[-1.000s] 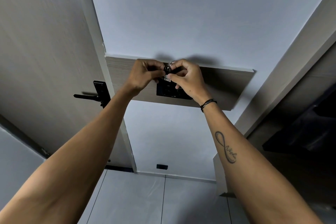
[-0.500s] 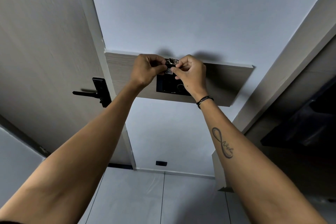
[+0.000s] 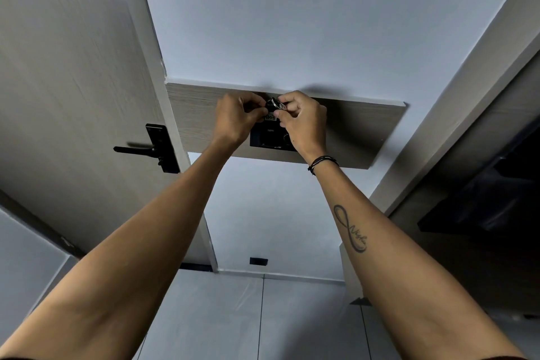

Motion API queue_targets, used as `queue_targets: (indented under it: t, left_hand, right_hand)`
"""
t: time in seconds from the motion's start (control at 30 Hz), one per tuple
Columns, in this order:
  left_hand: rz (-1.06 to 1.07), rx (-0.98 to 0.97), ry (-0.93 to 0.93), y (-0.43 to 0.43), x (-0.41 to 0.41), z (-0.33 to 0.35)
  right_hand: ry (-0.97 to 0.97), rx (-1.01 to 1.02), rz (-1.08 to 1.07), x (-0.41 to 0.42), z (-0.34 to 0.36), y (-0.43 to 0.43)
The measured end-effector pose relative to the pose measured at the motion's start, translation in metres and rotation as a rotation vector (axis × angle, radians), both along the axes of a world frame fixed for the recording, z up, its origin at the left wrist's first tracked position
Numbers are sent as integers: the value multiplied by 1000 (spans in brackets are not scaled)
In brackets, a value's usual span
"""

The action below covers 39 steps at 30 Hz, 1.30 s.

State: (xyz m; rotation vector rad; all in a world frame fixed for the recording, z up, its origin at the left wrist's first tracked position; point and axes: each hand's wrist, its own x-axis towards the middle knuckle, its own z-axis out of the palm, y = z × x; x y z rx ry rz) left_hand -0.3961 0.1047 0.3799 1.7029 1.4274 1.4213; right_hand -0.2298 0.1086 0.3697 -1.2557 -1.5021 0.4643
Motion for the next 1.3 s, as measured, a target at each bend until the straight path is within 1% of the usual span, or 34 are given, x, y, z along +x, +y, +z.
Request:
queue_targets:
  t: [0.13, 0.33, 0.7, 0.97, 1.23, 1.3]
  left_hand:
    - [24, -3, 45, 1, 1, -5]
    - [43, -45, 64, 1, 1, -9]
    - [27, -44, 249, 2, -2, 4]
    - [26, -39, 283, 3, -5, 2]
    - [10, -53, 355, 5, -5, 5]
    - [12, -50, 372, 4, -5, 6]
  right_hand:
    - [-20, -28, -7, 2, -4, -1]
    - [-77, -72, -41, 1, -2, -4]
    - [-136, -121, -48, 2, 11, -3]
    - [-148, -144, -9, 1, 8, -5]
    - [-272, -142, -42, 2, 15, -3]
    - [-333, -145, -57, 2, 16, -1]
